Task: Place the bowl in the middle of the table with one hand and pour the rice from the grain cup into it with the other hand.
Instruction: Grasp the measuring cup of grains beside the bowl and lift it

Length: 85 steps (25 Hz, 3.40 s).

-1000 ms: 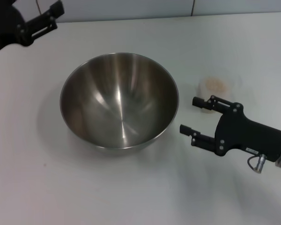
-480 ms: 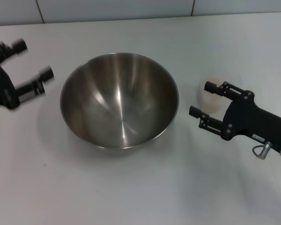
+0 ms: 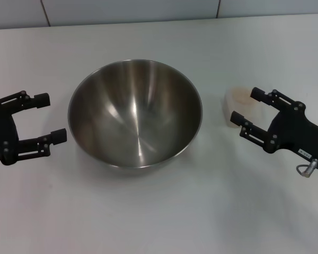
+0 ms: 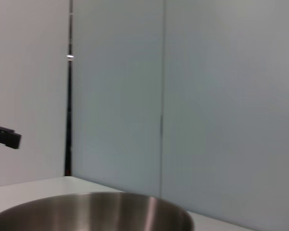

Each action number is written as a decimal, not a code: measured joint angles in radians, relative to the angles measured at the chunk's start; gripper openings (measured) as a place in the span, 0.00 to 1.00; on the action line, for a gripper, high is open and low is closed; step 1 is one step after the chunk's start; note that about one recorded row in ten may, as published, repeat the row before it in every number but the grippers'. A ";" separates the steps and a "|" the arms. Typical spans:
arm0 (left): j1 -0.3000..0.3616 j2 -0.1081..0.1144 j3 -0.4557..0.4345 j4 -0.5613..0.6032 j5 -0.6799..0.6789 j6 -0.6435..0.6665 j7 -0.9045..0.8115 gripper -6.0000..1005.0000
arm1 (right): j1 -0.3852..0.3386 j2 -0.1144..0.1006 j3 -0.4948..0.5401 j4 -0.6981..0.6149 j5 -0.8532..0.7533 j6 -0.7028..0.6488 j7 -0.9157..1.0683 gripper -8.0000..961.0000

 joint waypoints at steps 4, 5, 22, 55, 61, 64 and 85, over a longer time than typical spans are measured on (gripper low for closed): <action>-0.026 -0.011 -0.037 -0.010 0.044 0.030 0.009 0.84 | -0.010 0.000 0.048 0.042 0.000 0.003 -0.025 0.73; -0.030 -0.012 -0.037 -0.010 0.053 0.033 0.010 0.84 | -0.016 0.000 0.063 0.053 0.000 0.005 -0.036 0.73; -0.040 -0.050 -0.034 -0.013 0.076 0.081 0.059 0.84 | -0.044 0.001 0.290 0.207 0.000 0.075 -0.184 0.73; -0.046 -0.059 -0.034 -0.014 0.102 0.072 0.062 0.84 | 0.062 0.001 0.364 0.218 0.000 0.239 -0.178 0.71; -0.046 -0.060 -0.037 -0.014 0.114 0.071 0.062 0.84 | 0.075 0.002 0.364 0.219 0.000 0.256 -0.176 0.70; -0.048 -0.061 -0.040 -0.014 0.126 0.071 0.062 0.84 | 0.081 0.001 0.364 0.227 0.000 0.263 -0.175 0.69; -0.054 -0.064 -0.040 -0.014 0.127 0.070 0.060 0.84 | 0.107 0.002 0.377 0.227 0.000 0.305 -0.174 0.66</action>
